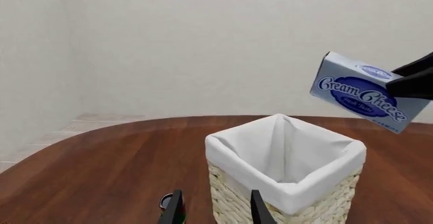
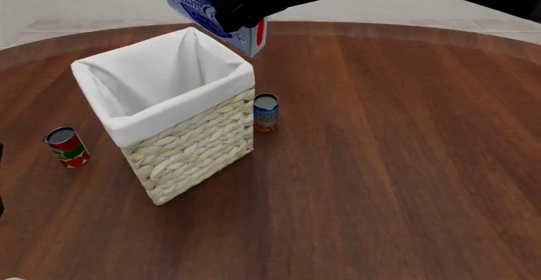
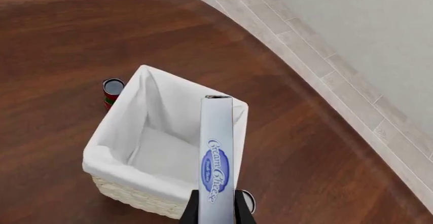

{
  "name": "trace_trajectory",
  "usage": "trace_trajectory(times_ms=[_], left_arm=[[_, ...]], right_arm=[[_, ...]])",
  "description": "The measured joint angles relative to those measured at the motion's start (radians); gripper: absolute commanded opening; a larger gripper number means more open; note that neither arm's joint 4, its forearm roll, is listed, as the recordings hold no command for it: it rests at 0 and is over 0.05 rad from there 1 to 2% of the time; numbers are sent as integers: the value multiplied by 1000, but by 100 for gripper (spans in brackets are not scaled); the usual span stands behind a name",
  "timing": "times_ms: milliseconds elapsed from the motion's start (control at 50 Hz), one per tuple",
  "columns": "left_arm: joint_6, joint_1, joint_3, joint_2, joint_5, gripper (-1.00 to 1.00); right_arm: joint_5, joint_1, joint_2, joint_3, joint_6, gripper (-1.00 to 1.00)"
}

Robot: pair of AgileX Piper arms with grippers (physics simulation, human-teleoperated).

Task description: Pick up the cream cheese box, and put it in the basket.

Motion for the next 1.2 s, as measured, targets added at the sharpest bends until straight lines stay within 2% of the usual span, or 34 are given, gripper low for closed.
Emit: trace_trajectory(times_ms=[420,1200], left_arm=[[-1,7,8,0,-4,100],[1,12,-2,0,2,100]], right_arm=[[5,12,51,-56,1,-100],[65,-9,185,-277,-15,-100]])
